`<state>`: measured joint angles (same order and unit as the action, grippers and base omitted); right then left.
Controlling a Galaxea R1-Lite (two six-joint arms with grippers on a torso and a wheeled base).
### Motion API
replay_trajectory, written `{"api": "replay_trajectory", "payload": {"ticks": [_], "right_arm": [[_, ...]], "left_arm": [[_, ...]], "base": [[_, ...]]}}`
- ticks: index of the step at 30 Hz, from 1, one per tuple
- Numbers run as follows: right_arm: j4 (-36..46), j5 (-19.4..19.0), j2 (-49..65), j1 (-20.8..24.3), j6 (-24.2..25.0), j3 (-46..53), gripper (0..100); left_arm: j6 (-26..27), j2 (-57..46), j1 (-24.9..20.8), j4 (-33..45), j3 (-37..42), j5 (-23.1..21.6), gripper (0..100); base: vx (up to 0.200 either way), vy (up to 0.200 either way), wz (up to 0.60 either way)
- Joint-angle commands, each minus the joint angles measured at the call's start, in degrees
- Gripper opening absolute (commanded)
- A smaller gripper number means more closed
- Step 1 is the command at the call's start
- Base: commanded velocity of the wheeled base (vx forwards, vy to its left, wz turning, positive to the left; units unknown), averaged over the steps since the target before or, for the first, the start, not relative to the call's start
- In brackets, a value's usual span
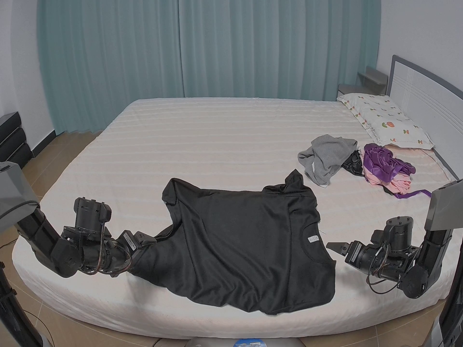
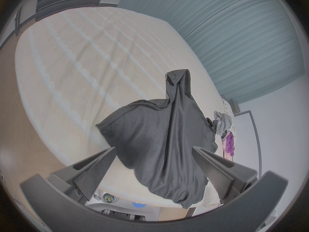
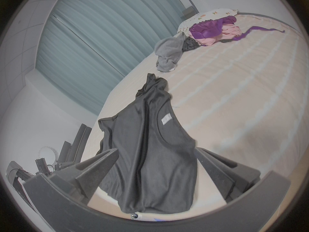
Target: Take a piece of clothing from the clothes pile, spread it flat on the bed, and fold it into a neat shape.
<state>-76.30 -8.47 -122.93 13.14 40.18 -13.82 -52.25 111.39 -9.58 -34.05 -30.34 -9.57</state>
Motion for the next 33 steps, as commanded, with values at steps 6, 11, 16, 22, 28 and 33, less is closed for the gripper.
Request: {"api": "replay_trajectory", "payload": {"ticks": [6, 11, 16, 22, 28, 33], "right_arm": [[-1.13, -2.07, -1.87, -0.22, 1.30, 1.96, 100], [-1.48, -2.07, -1.96, -0.22, 1.39, 1.96, 100], [-2.10, -2.07, -2.93, -0.13, 1.30, 1.87, 100], [-3.59, -1.99, -4.25, 0.13, 1.30, 1.87, 100], [-4.73, -1.99, -5.30, 0.31, 1.30, 1.87, 100], [-4.73, -1.99, -5.30, 0.39, 1.30, 1.87, 100]], "left_arm": [[-0.49, 6.83, -0.61, -6.03, 2.83, 4.65, 100], [-0.40, 14.03, -1.14, -13.15, 1.16, 12.03, 100], [-0.13, 18.69, -2.20, -16.31, -1.74, 16.51, 100], [0.22, 22.38, -2.28, -15.79, -7.54, 19.41, 100], [1.45, 23.88, -2.28, -15.79, -9.65, 19.85, 100], [2.94, 25.64, -2.28, -15.87, -11.76, 21.52, 100]], "base": [[-0.067, 0.000, 0.00], [0.000, 0.000, 0.00], [0.000, 0.000, 0.00], [0.000, 0.000, 0.00], [0.000, 0.000, 0.00], [0.000, 0.000, 0.00]]}}
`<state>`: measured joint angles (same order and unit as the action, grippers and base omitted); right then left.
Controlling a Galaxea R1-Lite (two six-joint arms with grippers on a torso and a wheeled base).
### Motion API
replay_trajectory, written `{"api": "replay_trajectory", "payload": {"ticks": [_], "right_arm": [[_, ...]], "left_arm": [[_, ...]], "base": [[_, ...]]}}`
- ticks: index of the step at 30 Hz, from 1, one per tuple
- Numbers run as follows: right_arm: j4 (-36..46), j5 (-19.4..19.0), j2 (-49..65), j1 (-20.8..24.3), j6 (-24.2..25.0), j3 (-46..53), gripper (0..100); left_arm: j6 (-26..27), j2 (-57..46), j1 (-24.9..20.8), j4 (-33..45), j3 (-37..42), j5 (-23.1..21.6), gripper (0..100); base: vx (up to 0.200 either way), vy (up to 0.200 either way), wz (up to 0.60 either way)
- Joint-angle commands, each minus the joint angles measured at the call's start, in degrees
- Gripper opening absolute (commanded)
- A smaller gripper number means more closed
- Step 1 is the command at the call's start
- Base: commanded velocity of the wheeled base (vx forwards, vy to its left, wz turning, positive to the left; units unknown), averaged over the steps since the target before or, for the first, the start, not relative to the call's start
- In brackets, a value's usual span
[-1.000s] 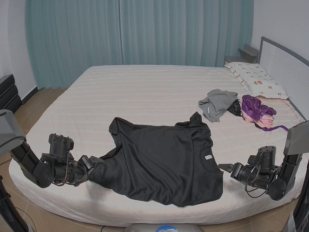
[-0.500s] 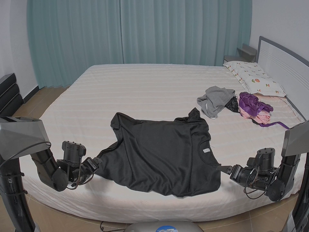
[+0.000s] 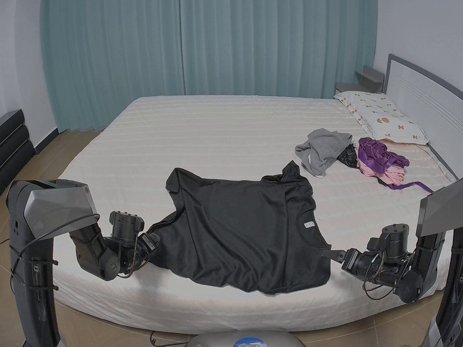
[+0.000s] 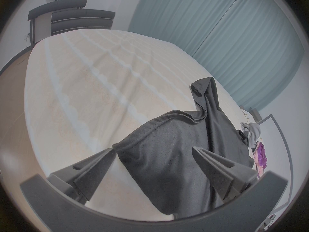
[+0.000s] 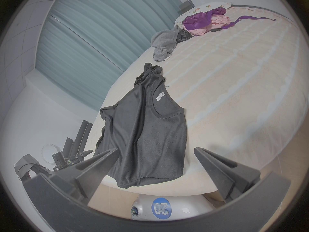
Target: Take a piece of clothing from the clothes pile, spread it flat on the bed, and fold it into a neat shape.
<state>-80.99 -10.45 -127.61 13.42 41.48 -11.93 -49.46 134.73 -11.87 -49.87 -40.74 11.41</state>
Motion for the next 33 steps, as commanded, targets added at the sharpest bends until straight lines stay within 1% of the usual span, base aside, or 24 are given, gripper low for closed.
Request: {"api": "replay_trajectory", "payload": {"ticks": [1, 2, 3, 8, 11, 15, 18, 21, 23, 25, 27, 28, 33], "right_arm": [[-0.04, -0.01, -0.71, 0.11, -0.09, -0.02, 100], [-0.04, -0.01, -0.71, 0.11, -0.09, -0.02, 100], [-0.04, -0.01, -1.15, 0.20, -0.09, -0.02, 100], [-0.13, 0.16, -2.64, 0.46, -0.53, -0.28, 100], [-0.13, 0.34, -4.49, 1.43, -0.62, -1.16, 100], [0.75, 0.60, -5.28, 3.01, -0.70, -3.27, 100], [1.28, 0.87, -6.33, 3.10, -0.88, -5.03, 100], [4.18, 1.92, -7.04, 3.10, -1.05, -7.67, 100], [7.96, 2.98, -6.95, 3.01, -1.32, -10.48, 100], [10.95, 3.24, -6.95, 3.10, -1.49, -12.41, 100], [10.95, 3.24, -6.95, 3.10, -1.49, -12.41, 100], [14.72, 3.42, -7.13, 3.19, -2.37, -15.31, 100], [18.94, 3.94, -7.83, 3.28, -2.81, -18.83, 100]], "left_arm": [[0.15, 2.47, 0.01, -0.05, -1.53, 0.54, 100], [0.15, 2.47, 0.01, -0.05, -1.53, 0.54, 100], [0.94, 3.08, 0.01, 0.04, -2.59, 1.33, 0], [1.47, 3.35, 0.10, -0.31, -2.41, 1.69, 0], [1.21, 2.73, 0.45, -0.31, -1.53, 1.77, 0], [1.12, -0.08, 0.45, -0.49, 2.07, 1.77, 0], [1.03, -1.75, 0.54, -0.49, 3.56, 1.77, 0], [0.94, -3.86, 0.98, -1.10, 5.76, 1.69, 0], [0.94, -4.92, 1.33, -1.72, 6.90, 1.69, 0], [0.94, -5.27, 1.50, -1.90, 7.52, 1.69, 0], [0.94, -5.27, 1.50, -1.90, 7.52, 1.69, 0], [0.94, -5.27, 1.59, -1.98, 7.87, 1.69, 0], [0.94, -5.27, 1.50, -1.98, 8.40, 1.69, 0]], "base": [[0.000, 0.000, 0.00], [0.000, 0.000, 0.00], [0.000, 0.000, 0.00], [0.000, 0.000, 0.00], [0.000, 0.000, 0.00], [0.000, 0.000, 0.00], [0.000, 0.000, 0.00], [0.000, 0.000, 0.00], [0.000, 0.000, 0.00], [0.000, 0.000, 0.00], [0.000, 0.000, 0.00], [0.000, 0.000, 0.00], [0.000, 0.000, 0.00]]}}
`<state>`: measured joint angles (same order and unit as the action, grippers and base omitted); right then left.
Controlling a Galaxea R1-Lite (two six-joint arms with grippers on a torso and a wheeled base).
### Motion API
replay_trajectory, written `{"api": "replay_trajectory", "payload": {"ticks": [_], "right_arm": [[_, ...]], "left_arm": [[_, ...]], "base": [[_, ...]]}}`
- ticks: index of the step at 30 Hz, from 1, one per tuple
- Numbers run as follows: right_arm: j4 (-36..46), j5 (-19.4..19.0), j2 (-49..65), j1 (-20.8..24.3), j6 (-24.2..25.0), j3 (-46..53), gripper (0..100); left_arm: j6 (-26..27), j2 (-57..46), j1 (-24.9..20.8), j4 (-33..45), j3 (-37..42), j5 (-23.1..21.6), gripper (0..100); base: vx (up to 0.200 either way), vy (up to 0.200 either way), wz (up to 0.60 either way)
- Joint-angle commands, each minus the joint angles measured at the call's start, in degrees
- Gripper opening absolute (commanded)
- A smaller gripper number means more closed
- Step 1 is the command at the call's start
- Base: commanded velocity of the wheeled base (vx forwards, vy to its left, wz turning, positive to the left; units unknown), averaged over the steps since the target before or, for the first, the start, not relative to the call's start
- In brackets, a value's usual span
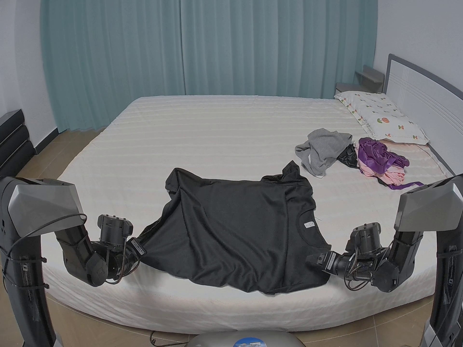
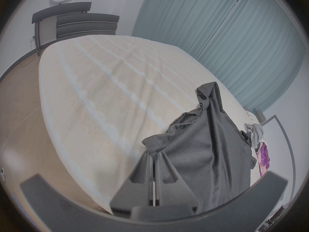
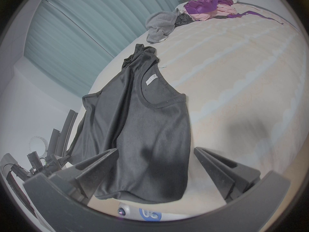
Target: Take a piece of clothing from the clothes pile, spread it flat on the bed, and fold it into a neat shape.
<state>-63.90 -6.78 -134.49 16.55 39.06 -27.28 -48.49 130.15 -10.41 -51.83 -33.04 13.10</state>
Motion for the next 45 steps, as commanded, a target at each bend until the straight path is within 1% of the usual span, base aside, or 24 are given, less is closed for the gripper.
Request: {"api": "replay_trajectory", "payload": {"ticks": [1, 2, 7, 10, 17, 19, 20, 21, 23, 24, 25, 27, 28, 29, 31, 36, 37, 38, 41, 42, 45], "right_arm": [[2.12, 0.27, -1.13, 0.14, -0.47, -3.92, 100], [2.29, 0.27, -1.22, 0.14, -0.74, -4.45, 0], [2.12, 0.10, -0.69, -0.73, -0.83, -6.82, 0], [2.12, 0.01, -0.16, -2.14, -0.83, -8.84, 0], [3.17, 0.10, -0.86, -3.81, -0.65, -17.37, 0], [5.28, 0.19, -1.48, -3.99, -0.65, -21.06, 0], [5.28, 0.19, -1.48, -3.99, -0.65, -21.06, 0], [7.83, 0.27, -2.36, -3.99, -0.65, -24.75, 0], [8.27, 0.27, -2.53, -3.99, -0.65, -25.36, 0], [11.52, 0.36, -4.03, -3.99, -0.56, -31.16, 0], [11.70, 0.36, -4.12, -3.99, -0.56, -31.43, 0], [15.74, 1.33, -5.87, -3.90, -0.56, -36.88, 0], [15.74, 1.33, -5.87, -3.90, -0.56, -36.88, 0], [18.73, 2.12, -7.72, -3.72, -0.56, -41.10, 0], [20.57, 2.38, -9.57, -3.72, -0.65, -44.61, 0], [22.95, 2.47, -11.76, -3.81, -0.65, -50.41, 0], [23.91, 2.47, -12.29, -3.90, -0.65, -51.99, 0], [24.26, 2.47, -12.64, -3.90, -0.56, -52.79, 100], [24.70, 2.47, -14.58, -3.90, -0.56, -55.25, 100], [24.70, 2.38, -16.42, -3.81, -0.65, -57.62, 100], [24.62, 2.12, -16.95, -3.72, -0.74, -57.97, 100]], "left_arm": [[-0.02, -0.68, 0.04, -0.02, 0.69, -0.01, 0], [-0.02, -0.68, 0.04, -0.02, 0.69, -0.01, 0], [-0.02, -0.68, 0.22, -0.02, 0.78, -0.01, 0], [-0.02, -0.60, 0.30, -0.02, 0.69, -0.01, 0], [-0.02, -0.07, 0.30, -0.02, 0.52, 0.08, 0], [-0.02, 0.11, 0.74, -0.11, 0.17, 0.17, 0], [-0.02, 0.11, 0.74, -0.11, 0.17, 0.17, 0], [-0.02, 0.20, 1.01, -0.11, -0.10, 0.17, 0], [-0.02, 0.20, 1.09, -0.11, -0.10, 0.17, 0], [-0.02, 0.20, 1.09, -0.02, -0.10, 0.08, 0], [-0.02, 0.20, 1.09, -0.02, -0.10, 0.08, 0], [-0.11, 0.28, 1.09, -0.11, -0.10, 0.08, 0], [-0.11, 0.28, 1.09, -0.11, -0.10, 0.08, 0], [-0.11, 0.28, 1.09, -0.11, -0.19, 0.17, 0], [-0.20, 0.28, 1.18, -0.11, -0.36, 0.17, 0], [-0.02, 0.37, 2.50, -3.62, -0.36, 0.69, 0], [-0.02, 0.72, 3.03, -4.86, -0.45, 1.48, 0], [-0.02, 1.16, 3.20, -5.38, -0.45, 1.75, 0], [0.07, 2.74, 3.38, -6.61, -0.98, 2.28, 0], [0.07, 4.41, 3.38, -6.88, -1.42, 2.54, 0], [0.07, 4.94, 3.47, -6.88, -1.94, 2.63, 0]], "base": [[0.000, 0.000, 0.00], [0.000, 0.000, 0.00], [0.000, 0.000, 0.00], [0.000, 0.000, 0.00], [0.000, 0.000, 0.00], [0.000, 0.000, 0.00], [0.000, 0.000, 0.00], [0.000, 0.000, 0.00], [0.000, 0.000, 0.00], [0.000, 0.000, 0.00], [0.000, 0.000, 0.00], [0.000, 0.000, 0.00], [0.000, 0.000, 0.00], [0.000, 0.000, 0.00], [0.000, 0.000, 0.00], [0.000, 0.000, 0.00], [0.000, 0.000, 0.00], [0.000, 0.000, 0.00], [0.000, 0.000, 0.00], [0.000, 0.000, 0.00], [0.000, 0.000, 0.00]]}}
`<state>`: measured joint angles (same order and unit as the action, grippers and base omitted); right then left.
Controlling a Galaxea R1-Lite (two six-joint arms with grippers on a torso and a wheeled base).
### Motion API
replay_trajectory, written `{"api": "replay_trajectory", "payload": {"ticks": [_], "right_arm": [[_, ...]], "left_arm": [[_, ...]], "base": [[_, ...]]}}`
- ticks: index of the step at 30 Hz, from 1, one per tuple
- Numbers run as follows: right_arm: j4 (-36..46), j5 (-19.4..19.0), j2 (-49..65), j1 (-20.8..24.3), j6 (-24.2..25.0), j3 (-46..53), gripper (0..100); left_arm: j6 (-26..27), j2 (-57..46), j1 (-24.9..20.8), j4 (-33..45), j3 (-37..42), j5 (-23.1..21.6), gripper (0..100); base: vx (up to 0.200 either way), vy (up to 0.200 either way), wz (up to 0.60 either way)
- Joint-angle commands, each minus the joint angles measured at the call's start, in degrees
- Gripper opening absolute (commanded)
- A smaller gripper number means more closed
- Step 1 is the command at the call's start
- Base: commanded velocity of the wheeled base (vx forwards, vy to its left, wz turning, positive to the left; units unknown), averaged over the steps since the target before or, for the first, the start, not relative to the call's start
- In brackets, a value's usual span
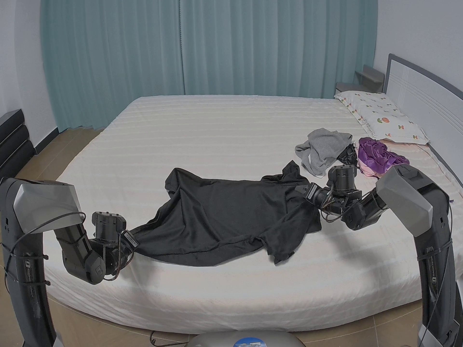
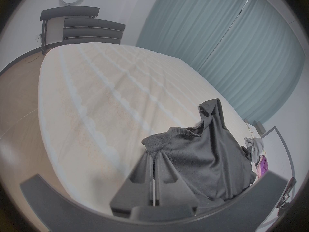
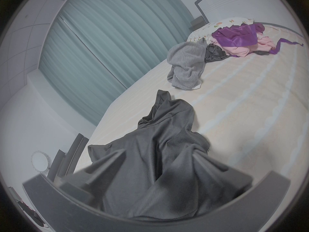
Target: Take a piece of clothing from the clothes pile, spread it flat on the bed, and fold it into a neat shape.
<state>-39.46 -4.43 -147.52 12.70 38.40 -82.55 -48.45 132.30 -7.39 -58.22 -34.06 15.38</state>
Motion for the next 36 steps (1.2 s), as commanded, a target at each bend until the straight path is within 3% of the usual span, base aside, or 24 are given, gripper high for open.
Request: {"api": "replay_trajectory", "payload": {"ticks": [1, 5, 11, 17, 22, 27, 36], "right_arm": [[-0.18, -0.58, -3.57, 0.13, -0.34, -2.00, 100], [-0.27, -1.02, -0.49, -0.40, -0.34, 0.55, 100], [-0.44, -6.21, 7.42, -1.36, -0.43, 10.40, 100], [-4.84, -7.35, 13.49, -1.63, -0.43, 20.50, 100], [-5.36, -9.64, 14.89, 1.18, -2.01, 29.03, 100], [-5.45, -9.20, 11.20, 4.70, -2.37, 30.35, 100], [-1.06, -9.46, 7.95, 6.46, -2.54, 24.99, 100]], "left_arm": [[0.02, 3.13, 0.62, -0.58, -0.92, 0.35, 0], [-0.07, 3.13, 0.97, -0.66, -1.10, 0.35, 0], [-0.07, 2.96, 1.50, -0.66, -1.18, 0.35, 0], [-0.25, 2.61, 1.67, -0.66, -0.66, 0.17, 0], [-0.25, 2.08, 1.59, -0.66, -0.30, 0.17, 0], [-0.25, 1.99, 1.59, -0.66, 0.22, 0.08, 0], [-0.25, 1.64, 1.59, -0.66, 0.57, -0.09, 0]], "base": [[0.000, 0.000, 0.00], [0.000, 0.000, 0.00], [0.000, 0.000, 0.00], [0.000, 0.000, 0.00], [0.000, 0.000, 0.00], [0.000, 0.000, 0.00], [0.000, 0.000, 0.00]]}}
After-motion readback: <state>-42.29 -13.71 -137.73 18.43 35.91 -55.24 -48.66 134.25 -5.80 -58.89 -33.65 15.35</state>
